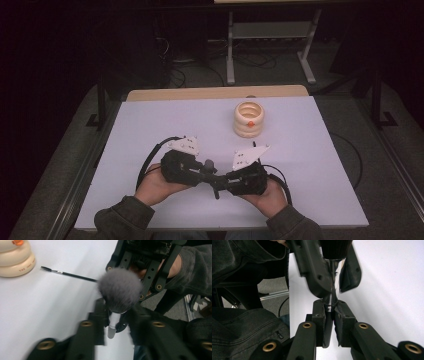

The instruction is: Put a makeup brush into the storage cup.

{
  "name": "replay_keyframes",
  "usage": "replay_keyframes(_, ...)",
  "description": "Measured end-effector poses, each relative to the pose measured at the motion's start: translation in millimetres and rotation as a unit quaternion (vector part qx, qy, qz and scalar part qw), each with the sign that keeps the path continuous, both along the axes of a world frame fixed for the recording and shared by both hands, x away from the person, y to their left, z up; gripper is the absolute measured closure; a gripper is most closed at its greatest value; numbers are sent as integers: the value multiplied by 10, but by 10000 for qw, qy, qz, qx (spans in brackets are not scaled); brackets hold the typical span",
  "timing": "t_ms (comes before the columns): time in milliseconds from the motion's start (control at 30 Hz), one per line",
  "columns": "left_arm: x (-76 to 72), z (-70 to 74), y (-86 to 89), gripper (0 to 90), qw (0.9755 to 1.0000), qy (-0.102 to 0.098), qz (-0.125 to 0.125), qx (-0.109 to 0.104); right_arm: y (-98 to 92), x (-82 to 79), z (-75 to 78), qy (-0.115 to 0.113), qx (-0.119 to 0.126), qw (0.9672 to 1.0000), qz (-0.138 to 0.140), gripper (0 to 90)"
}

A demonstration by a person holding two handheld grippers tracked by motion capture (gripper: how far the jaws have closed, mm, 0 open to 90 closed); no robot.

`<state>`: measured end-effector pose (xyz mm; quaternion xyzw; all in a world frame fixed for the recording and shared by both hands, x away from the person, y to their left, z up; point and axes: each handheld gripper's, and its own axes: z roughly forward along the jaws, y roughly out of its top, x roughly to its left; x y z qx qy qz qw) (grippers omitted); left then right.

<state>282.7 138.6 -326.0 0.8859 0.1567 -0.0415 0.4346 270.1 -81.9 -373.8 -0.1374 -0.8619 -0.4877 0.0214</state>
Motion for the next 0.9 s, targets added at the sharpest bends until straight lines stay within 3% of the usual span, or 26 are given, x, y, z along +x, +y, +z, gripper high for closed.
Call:
replay_keyframes(100, 5, -1, 52, 577, 9999, 5, 119, -29, -16, 12, -12, 51, -10, 10000, 6, 785)
replay_keyframes(333, -7, -25, 180, 524, 9996, -82, 272, -45, -134, 103, -42, 268, 72, 9995, -166, 786)
replay_keyframes(533, -18, -83, 285, 513, 9989, -124, 448, -82, -219, 144, -10, 266, 35, 9993, -268, 786)
replay_keyframes(567, -30, -112, 321, 513, 9982, -135, 575, -83, -235, 153, 0, 270, 31, 9992, -294, 786)
replay_keyframes(900, -57, -283, 439, 509, 9955, -271, 898, 133, -392, 271, 123, 192, -49, 9986, -488, 786)
